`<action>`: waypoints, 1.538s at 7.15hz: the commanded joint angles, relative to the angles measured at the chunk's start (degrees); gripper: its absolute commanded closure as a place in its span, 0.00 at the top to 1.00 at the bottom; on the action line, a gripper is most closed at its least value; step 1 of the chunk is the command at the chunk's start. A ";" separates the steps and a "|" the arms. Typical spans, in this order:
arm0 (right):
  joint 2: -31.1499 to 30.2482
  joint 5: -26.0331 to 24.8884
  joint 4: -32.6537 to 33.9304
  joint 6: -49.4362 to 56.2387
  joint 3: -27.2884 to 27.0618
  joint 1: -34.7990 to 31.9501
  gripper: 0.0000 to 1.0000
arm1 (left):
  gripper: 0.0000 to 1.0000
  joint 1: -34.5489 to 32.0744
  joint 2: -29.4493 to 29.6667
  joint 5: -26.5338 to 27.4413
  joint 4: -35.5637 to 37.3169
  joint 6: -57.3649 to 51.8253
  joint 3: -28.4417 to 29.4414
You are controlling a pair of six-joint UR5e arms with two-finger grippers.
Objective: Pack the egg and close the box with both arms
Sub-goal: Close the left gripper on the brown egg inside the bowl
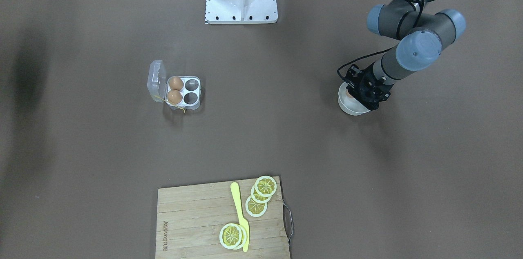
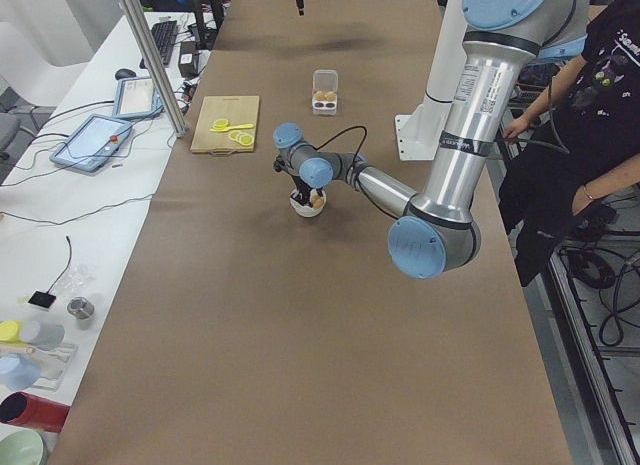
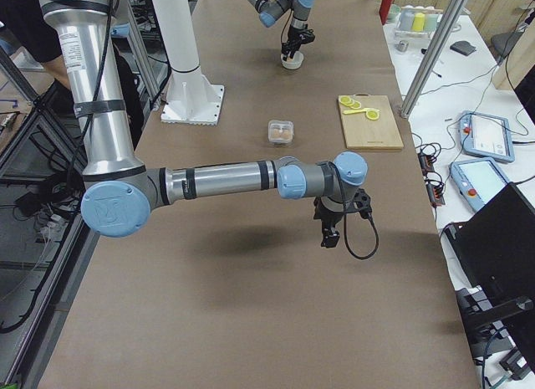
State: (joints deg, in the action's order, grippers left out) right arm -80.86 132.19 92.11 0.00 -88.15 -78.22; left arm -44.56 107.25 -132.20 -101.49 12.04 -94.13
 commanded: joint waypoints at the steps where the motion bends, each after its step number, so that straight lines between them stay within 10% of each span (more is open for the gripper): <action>1: 0.00 0.00 0.00 0.00 -0.01 0.09 1.00 | 0.61 0.00 0.07 0.01 -0.02 0.00 0.35; 11: 0.00 1.40 0.09 0.09 -0.01 0.09 1.00 | 0.37 -4.81 0.06 -0.95 -0.02 0.09 -3.07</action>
State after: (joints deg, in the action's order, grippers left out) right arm -80.86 132.66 92.13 0.01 -88.15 -78.14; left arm -47.22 107.25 -132.67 -101.45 12.06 -95.58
